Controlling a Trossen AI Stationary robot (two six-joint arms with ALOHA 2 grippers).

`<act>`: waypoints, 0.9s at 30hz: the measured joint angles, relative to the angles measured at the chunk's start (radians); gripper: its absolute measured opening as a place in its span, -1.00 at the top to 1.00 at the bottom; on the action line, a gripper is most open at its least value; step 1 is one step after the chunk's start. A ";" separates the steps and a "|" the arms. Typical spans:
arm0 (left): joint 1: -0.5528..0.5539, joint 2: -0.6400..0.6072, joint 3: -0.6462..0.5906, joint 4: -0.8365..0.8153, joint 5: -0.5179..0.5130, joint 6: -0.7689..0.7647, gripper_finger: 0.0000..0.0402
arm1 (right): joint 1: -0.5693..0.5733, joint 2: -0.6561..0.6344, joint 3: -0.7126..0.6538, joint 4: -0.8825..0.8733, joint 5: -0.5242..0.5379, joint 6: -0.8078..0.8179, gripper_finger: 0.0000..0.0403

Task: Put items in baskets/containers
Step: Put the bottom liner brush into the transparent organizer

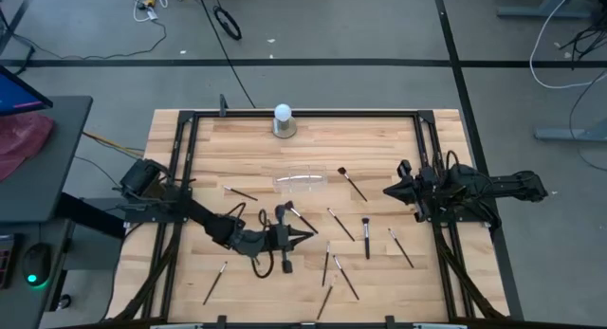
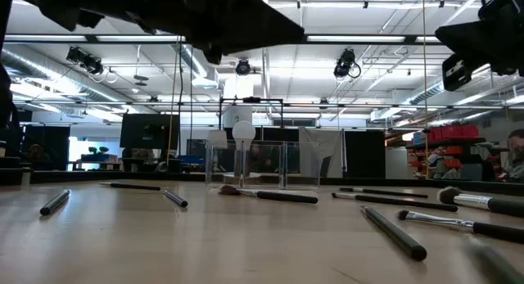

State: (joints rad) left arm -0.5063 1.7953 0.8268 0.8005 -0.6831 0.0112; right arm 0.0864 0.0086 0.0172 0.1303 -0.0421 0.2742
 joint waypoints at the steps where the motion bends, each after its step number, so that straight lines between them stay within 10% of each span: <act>1: -0.011 -0.001 0.000 -0.011 -0.016 -0.005 1.00 | 0.000 0.000 0.000 0.000 0.008 0.064 0.98; 14: -0.103 0.000 0.037 -0.179 -0.257 -0.101 0.99 | 0.138 0.140 0.000 0.198 0.009 0.284 0.98; 27: -0.052 0.000 0.052 -0.279 -0.259 -0.142 0.99 | 0.620 0.772 0.131 0.430 0.462 0.219 0.99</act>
State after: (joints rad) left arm -0.5583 1.7950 0.8791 0.5218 -0.9424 -0.1311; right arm 0.7066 0.7808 0.1483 0.5607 0.4199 0.4933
